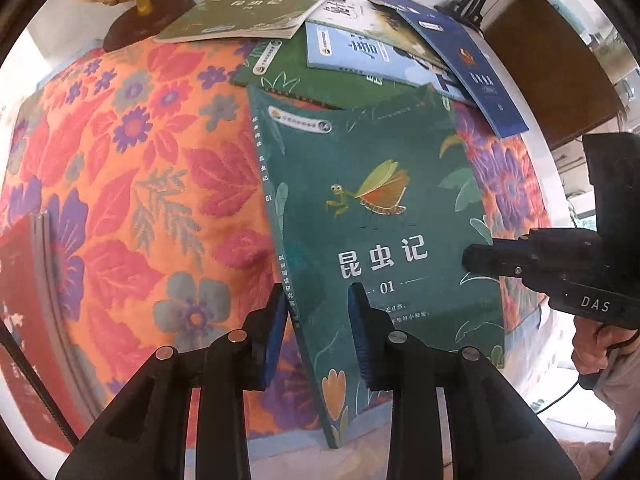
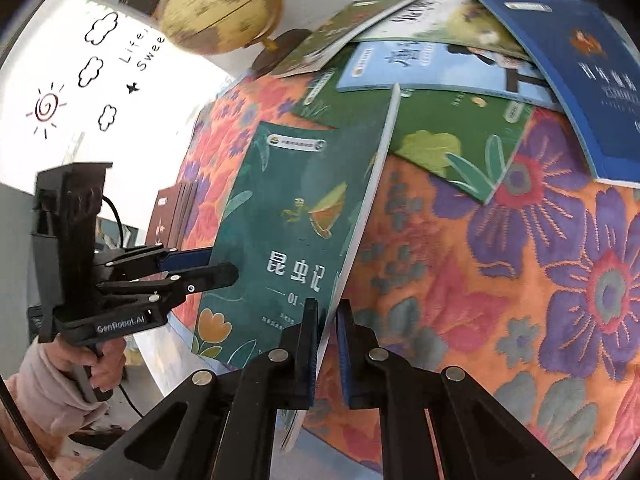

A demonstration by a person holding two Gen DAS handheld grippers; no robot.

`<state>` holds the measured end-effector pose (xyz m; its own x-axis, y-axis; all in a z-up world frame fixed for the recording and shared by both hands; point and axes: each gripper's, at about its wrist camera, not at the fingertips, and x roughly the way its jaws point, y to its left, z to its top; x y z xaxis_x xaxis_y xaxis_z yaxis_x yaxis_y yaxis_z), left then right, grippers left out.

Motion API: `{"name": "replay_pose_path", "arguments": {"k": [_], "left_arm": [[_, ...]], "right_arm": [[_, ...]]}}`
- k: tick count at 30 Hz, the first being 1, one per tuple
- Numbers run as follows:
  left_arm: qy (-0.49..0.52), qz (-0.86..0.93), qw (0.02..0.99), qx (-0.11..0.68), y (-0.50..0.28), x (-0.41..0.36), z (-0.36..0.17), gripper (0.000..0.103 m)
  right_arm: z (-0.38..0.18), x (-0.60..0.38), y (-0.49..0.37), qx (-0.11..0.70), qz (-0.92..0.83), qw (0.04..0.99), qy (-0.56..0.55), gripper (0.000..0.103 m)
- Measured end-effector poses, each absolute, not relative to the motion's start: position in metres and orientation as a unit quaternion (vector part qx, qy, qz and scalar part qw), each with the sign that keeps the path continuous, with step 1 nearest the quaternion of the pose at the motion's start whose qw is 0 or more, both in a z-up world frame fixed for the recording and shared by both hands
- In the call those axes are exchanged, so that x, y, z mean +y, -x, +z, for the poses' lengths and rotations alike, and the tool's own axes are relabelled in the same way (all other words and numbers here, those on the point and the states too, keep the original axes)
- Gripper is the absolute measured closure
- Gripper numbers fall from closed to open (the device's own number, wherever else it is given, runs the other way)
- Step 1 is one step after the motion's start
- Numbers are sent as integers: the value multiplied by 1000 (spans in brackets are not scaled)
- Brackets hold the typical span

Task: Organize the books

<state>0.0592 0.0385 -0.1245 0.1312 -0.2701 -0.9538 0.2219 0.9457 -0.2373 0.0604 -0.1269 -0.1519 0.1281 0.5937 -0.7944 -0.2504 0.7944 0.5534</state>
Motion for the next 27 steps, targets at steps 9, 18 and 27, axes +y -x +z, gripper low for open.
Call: {"name": "replay_pose_path", "arguments": {"k": [9, 18, 27], "left_arm": [[15, -149, 762, 630, -41, 55, -110, 76], [1, -140, 783, 606, -25, 81, -91, 75], [13, -135, 796, 590, -17, 116, -74, 75]], "right_arm": [[-133, -97, -40, 584, 287, 750, -119, 93], [-121, -73, -27, 574, 295, 749, -148, 92], [-104, -34, -26, 565, 301, 753, -149, 92]]}}
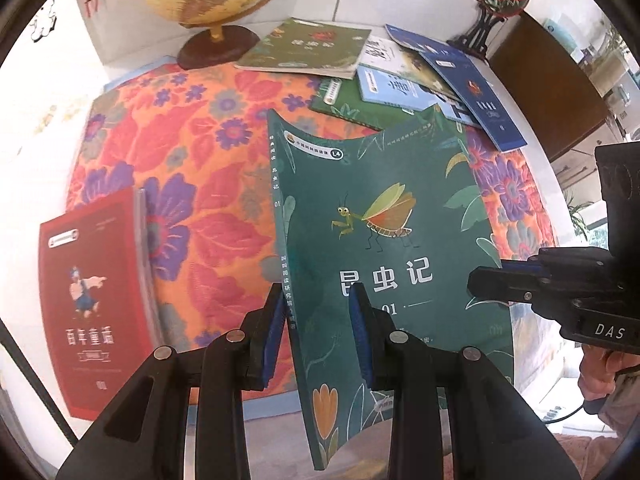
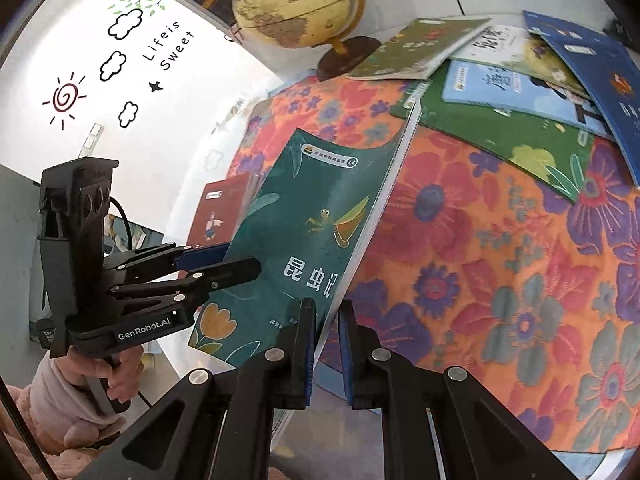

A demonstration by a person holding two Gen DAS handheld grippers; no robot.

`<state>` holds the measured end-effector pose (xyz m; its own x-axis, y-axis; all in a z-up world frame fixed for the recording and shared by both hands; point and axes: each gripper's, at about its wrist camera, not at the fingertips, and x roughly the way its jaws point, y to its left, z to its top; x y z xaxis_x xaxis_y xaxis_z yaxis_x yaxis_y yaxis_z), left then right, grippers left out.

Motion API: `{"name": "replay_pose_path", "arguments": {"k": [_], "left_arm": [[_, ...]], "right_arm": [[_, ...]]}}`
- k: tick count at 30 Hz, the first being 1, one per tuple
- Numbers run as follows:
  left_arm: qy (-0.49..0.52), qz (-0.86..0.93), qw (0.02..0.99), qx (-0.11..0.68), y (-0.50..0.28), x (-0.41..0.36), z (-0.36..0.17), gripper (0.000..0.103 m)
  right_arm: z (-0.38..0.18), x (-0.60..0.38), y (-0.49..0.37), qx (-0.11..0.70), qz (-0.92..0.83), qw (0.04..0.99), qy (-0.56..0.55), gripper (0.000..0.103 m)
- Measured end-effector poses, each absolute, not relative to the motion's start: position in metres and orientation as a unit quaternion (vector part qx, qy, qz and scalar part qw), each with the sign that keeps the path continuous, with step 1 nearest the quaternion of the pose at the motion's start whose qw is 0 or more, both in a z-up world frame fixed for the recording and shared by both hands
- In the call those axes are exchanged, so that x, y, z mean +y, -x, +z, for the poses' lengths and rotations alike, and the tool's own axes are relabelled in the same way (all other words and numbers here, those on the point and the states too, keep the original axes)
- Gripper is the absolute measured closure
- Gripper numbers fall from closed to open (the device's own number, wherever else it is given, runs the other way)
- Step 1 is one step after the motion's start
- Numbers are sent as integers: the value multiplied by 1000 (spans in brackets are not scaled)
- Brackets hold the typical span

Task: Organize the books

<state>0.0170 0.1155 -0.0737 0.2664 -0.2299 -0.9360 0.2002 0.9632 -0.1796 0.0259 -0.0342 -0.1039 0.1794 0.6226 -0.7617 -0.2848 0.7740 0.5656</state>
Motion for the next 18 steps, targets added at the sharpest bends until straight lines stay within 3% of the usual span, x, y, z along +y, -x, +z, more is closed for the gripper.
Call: {"name": "replay_pose_path", "arguments": {"k": [18], "left_arm": [[36, -114, 816, 566, -12, 220, -54, 75]], "right_arm": [[-85, 66, -28, 546, 323, 760, -141, 92]]}}
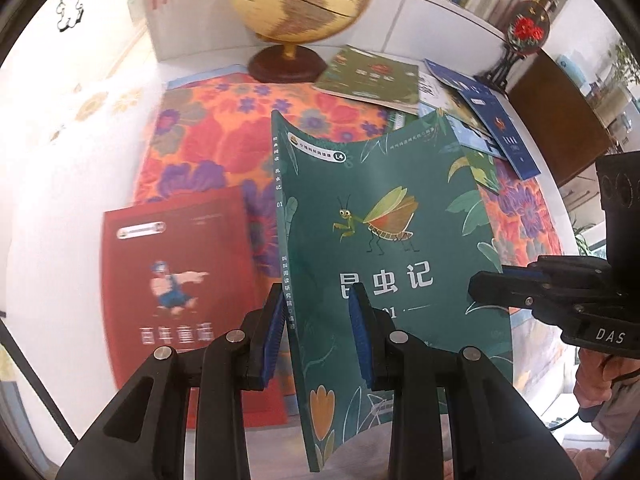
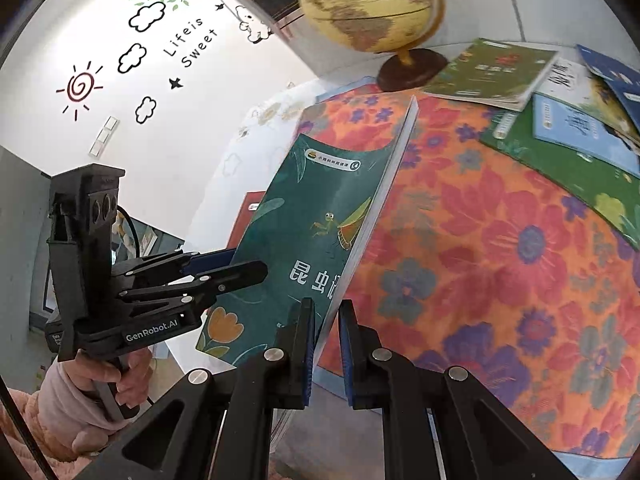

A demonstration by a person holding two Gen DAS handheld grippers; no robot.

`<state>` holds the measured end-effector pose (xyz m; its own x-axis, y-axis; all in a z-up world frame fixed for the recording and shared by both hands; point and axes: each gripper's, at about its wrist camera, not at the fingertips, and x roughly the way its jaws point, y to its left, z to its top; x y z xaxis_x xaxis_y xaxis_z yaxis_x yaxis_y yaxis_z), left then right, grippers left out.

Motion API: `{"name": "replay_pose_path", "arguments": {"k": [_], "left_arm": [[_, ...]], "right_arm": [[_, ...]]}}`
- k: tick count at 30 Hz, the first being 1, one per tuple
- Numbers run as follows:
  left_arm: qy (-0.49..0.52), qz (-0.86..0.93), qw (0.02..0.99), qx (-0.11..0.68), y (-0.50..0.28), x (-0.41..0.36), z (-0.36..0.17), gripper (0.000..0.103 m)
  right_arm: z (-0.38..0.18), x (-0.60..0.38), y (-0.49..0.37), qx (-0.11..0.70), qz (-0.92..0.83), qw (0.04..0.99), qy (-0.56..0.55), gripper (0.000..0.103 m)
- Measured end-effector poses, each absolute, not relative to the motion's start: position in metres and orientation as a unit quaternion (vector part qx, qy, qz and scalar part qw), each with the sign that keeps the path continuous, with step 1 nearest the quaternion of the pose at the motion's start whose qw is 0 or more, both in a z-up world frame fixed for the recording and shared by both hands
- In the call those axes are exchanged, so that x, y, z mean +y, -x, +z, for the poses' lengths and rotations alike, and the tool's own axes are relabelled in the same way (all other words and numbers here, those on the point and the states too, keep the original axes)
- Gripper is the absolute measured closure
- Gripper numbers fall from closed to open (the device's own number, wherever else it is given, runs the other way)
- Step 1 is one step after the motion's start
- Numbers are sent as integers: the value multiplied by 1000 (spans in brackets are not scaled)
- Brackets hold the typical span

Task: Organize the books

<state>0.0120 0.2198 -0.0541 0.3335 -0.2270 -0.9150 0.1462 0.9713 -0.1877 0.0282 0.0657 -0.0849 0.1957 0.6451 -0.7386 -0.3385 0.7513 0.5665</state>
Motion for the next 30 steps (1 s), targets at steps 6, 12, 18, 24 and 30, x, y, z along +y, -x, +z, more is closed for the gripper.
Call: {"name": "replay_pose_path", "arguments": {"k": [6, 12, 18, 24, 30], "left_arm": [[47, -99, 821, 561, -12, 262, -52, 75], [67, -85, 821, 560, -9, 300, -56, 74], [80, -74, 820, 562, -5, 326, -64, 74], [100, -61, 810, 574, -2, 350, -80, 73], [122, -50, 803, 582, 1, 368, -92, 73]], "right_arm": [[-90, 109, -34, 550, 336, 750, -148, 92], [-95, 146, -37, 557, 346, 743, -134, 92], [-104, 174, -41, 565, 347, 738, -126, 92], [-117, 195, -45, 575, 342, 733, -122, 92], [-128, 210, -44, 588, 346, 721, -122, 92]]}}
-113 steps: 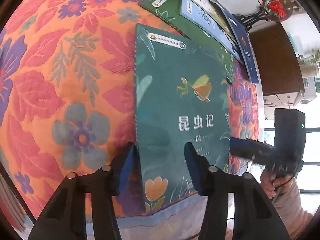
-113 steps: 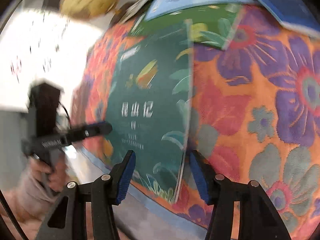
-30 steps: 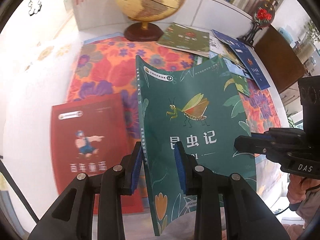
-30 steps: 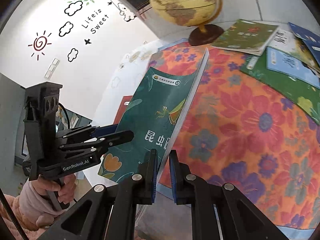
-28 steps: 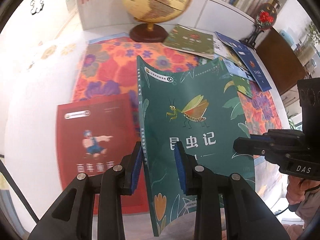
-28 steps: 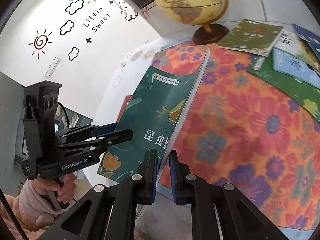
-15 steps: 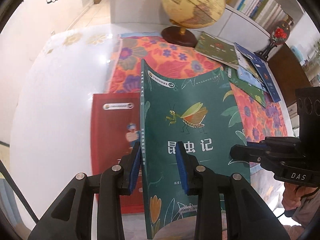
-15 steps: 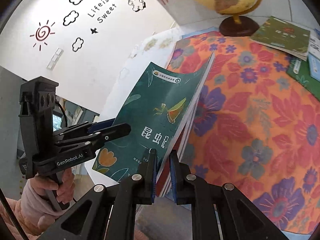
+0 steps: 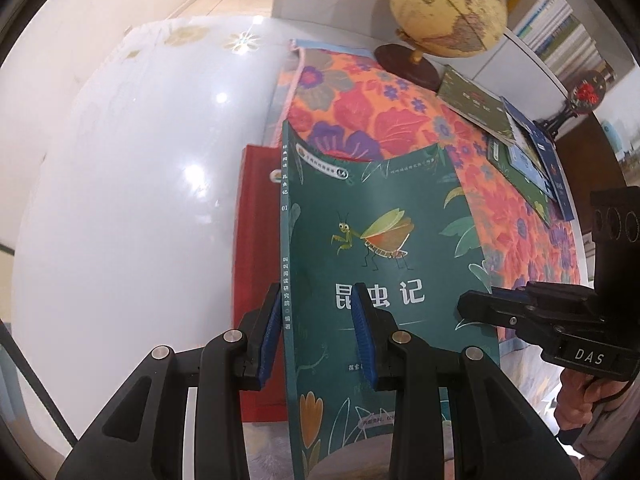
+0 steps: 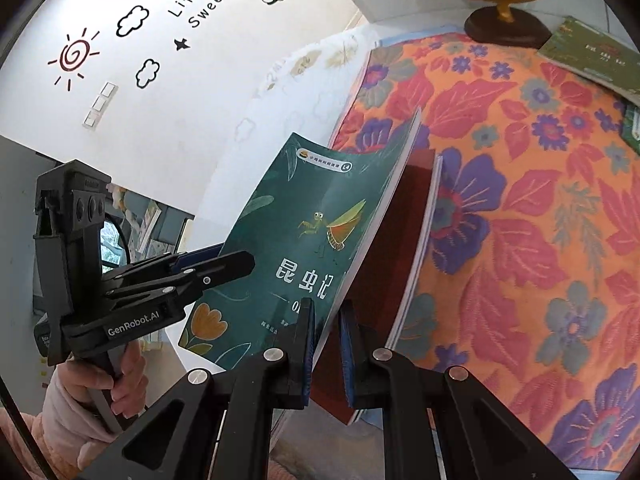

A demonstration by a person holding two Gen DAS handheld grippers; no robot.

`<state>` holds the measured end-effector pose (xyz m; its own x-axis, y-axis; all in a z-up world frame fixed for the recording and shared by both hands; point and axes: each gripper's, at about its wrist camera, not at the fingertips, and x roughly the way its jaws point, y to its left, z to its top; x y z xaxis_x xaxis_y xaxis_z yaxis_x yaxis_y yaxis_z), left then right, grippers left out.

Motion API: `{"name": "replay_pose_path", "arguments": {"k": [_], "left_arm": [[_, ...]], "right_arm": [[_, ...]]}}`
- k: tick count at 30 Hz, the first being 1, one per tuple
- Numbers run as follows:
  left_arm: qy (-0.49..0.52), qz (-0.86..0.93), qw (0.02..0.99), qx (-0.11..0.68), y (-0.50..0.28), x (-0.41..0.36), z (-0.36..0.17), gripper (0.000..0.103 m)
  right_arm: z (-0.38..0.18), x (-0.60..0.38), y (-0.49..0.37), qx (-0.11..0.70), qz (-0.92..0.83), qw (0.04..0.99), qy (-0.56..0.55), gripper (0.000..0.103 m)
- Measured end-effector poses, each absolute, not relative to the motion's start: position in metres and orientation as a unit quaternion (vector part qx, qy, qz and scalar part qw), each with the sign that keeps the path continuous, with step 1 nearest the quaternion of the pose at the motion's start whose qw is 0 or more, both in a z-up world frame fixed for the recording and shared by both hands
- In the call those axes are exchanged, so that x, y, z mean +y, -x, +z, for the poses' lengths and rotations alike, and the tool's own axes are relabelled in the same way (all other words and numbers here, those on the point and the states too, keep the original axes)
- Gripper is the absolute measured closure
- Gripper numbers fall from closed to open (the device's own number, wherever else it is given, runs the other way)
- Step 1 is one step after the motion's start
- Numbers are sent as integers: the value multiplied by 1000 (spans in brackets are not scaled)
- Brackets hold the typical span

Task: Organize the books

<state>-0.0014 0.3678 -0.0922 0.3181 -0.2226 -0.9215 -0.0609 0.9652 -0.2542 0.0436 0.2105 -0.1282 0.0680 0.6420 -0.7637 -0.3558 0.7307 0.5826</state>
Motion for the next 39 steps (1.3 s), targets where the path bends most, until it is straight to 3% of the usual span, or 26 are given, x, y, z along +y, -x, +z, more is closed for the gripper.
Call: {"name": "replay_pose_path", "arguments": {"k": [13, 39], "left_arm": [[153, -37, 781, 604, -5, 384, -122, 73], [167, 20, 767, 619, -4, 407, -140, 70]], "right_arm": [[-163, 205, -53, 628, 303, 701, -152, 92], [-170, 210, -53, 647, 271, 702, -123, 86]]}}
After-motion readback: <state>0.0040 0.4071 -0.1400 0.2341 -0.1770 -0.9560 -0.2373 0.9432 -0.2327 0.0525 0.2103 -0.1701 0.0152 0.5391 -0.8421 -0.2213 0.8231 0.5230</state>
